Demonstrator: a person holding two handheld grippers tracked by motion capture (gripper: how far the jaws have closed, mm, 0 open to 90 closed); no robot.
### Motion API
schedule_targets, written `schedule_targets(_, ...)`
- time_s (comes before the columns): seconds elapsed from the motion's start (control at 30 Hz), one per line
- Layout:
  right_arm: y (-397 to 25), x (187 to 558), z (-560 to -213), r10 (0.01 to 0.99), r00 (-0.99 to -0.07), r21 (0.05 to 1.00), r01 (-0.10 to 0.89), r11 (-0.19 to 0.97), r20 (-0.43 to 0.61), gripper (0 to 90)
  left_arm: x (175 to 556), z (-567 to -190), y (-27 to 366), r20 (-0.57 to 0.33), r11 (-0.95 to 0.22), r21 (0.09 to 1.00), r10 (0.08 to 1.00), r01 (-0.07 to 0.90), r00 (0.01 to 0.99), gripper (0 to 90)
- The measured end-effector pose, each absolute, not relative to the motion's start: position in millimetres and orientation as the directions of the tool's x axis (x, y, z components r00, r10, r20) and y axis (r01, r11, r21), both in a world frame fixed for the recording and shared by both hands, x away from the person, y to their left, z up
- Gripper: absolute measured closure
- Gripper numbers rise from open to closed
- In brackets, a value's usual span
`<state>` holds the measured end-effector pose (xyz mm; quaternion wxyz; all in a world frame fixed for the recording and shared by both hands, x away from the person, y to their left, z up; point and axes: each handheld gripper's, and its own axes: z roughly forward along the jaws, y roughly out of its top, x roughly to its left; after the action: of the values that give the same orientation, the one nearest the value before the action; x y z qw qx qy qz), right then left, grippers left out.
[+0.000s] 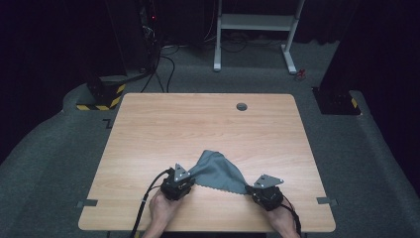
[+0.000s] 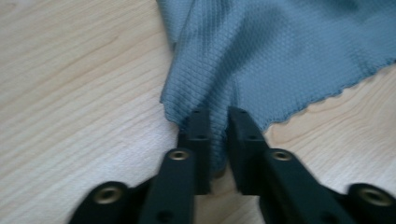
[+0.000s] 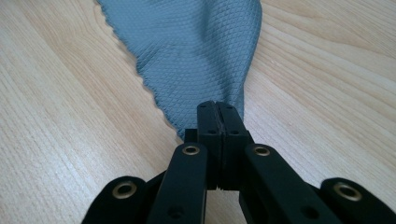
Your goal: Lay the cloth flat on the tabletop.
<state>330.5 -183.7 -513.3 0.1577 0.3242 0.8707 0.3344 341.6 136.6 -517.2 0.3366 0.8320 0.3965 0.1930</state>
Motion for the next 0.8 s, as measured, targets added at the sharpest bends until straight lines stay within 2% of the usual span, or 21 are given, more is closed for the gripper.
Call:
schedule_targets(0.1, -185.8, 331.0, -512.4, 0.666, -0.744, 0.688, 0.455, 0.565, -0.054, 89.9, 341.4, -516.0, 136.5, 0.043, -0.467, 0.703, 0.781, 0.537, 0.623, 89.4)
schedule_targets(0.33, -186.2, 326.2, -502.5, 0.657, -0.752, 0.703, 0.435, 0.563, -0.061, 89.9, 328.4, -508.5, 148.2, -0.026, -0.438, 0.711, 0.766, 0.55, 0.643, 89.7)
schedule_targets(0.6, -188.3, 312.5, -509.8, 0.629, -0.775, 0.673, 0.433, 0.6, -0.061, 89.8, 308.7, -510.7, 148.6, -0.049, -0.484, 0.669, 0.728, 0.564, 0.683, 88.8)
schedule_targets(0.7, -188.3, 311.7, -509.4, 0.625, -0.78, 0.688, 0.438, 0.579, -0.029, 86.4, 309.0, -509.3, 151.5, -0.076, -0.473, 0.667, 0.725, 0.575, 0.685, 84.7)
schedule_targets(0.8, -187.7, 315.4, -500.6, 0.632, -0.775, 0.723, 0.436, 0.536, -0.001, 81.6, 314.6, -502.4, 154.9, -0.091, -0.445, 0.682, 0.736, 0.58, 0.671, 74.4)
